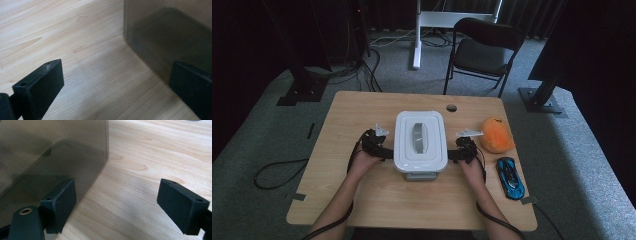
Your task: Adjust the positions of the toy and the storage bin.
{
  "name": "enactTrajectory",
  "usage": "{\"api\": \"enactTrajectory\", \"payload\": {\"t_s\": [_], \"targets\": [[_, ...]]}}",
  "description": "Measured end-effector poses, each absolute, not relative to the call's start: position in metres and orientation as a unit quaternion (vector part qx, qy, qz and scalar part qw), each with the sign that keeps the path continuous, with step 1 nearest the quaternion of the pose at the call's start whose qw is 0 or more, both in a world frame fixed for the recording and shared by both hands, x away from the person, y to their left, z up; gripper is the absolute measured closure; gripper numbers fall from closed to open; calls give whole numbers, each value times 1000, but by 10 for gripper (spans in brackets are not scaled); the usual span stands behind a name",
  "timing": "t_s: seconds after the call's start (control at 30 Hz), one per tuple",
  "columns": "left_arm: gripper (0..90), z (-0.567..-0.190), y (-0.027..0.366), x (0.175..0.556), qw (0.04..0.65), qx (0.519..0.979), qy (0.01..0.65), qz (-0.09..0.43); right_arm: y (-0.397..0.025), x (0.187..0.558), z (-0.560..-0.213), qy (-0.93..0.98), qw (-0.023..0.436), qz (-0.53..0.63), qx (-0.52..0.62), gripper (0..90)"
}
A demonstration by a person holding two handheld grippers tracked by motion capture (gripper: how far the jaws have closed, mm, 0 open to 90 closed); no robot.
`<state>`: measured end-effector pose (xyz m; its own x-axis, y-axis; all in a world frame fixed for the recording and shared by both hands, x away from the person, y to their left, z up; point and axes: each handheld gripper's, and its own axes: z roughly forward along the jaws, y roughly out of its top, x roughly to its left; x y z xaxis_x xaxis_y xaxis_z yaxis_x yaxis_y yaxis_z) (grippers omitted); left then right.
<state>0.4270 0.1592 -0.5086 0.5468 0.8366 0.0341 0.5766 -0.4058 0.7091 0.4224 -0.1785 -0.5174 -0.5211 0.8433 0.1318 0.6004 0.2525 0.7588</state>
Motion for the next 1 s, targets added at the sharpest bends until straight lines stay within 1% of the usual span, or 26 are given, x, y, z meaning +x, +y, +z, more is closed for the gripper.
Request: {"api": "enactTrajectory", "payload": {"t_s": [0.1, 0.2, 0.4, 0.6, 0.9, 1.0], "targets": [[4, -509, 160, 428, 337, 810, 437, 198, -179, 424, -520, 776, 146, 397, 468, 138], [4, -509, 159, 431, 331, 814, 434, 201, -180, 426, -522, 782, 142, 393, 463, 135], [4, -505, 159, 432, 332, 815, 430, 201, -178, 431, -521, 784, 144, 388, 463, 138], [5, -503, 158, 428, 329, 815, 431, 205, -176, 432, -517, 783, 156, 390, 460, 164], [5, -501, 156, 420, 328, 815, 430, 209, -180, 427, -516, 783, 138, 408, 449, 182], [10, -500, 155, 416, 324, 817, 426, 215, -180, 425, -516, 786, 139, 409, 442, 183]]}}
